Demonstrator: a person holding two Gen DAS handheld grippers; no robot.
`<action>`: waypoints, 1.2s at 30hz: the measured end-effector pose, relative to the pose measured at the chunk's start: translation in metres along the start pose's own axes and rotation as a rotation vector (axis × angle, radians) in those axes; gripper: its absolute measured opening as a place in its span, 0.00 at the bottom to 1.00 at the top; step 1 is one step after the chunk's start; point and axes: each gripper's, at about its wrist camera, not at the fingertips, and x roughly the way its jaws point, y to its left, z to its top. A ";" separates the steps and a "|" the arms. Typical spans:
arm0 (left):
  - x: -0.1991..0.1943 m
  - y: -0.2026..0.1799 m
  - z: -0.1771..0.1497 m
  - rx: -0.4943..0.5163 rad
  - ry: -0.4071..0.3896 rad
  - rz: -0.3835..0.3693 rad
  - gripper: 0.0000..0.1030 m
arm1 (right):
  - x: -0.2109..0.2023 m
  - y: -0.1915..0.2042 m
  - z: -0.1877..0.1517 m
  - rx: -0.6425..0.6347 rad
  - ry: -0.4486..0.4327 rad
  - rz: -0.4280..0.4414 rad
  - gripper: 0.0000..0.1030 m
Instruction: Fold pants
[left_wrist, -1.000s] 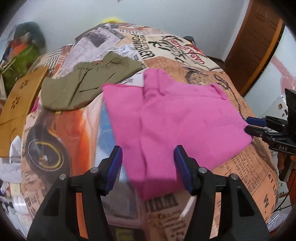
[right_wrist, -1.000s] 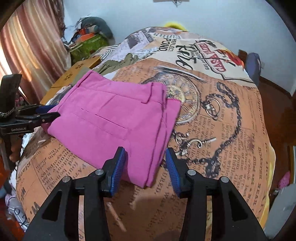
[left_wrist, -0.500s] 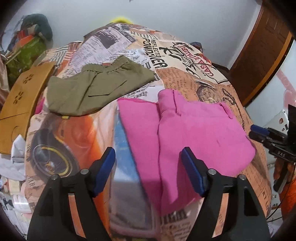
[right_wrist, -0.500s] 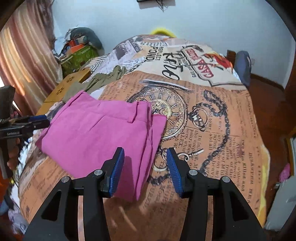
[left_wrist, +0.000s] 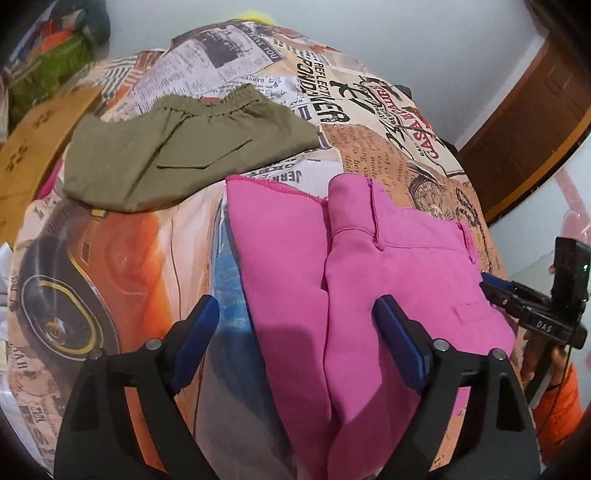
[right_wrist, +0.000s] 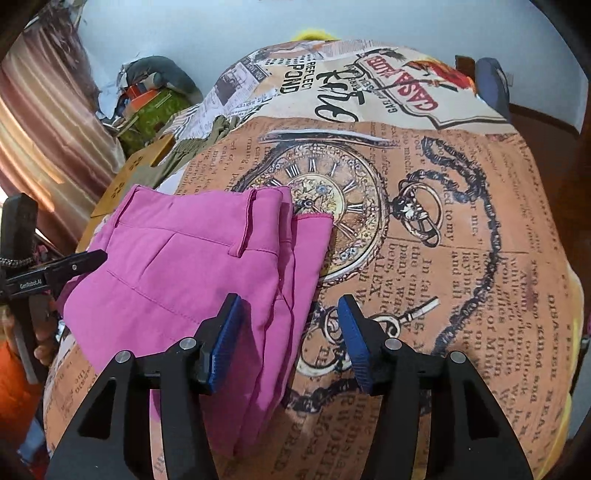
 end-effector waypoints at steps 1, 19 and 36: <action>0.001 0.000 0.001 -0.001 -0.001 -0.004 0.83 | 0.001 0.000 0.001 -0.001 0.001 0.003 0.48; -0.004 -0.015 0.004 0.050 -0.035 0.025 0.45 | 0.004 0.018 0.003 -0.094 -0.005 0.008 0.18; -0.011 -0.035 0.008 0.151 -0.015 0.051 0.15 | -0.003 0.006 0.011 -0.009 -0.003 -0.007 0.34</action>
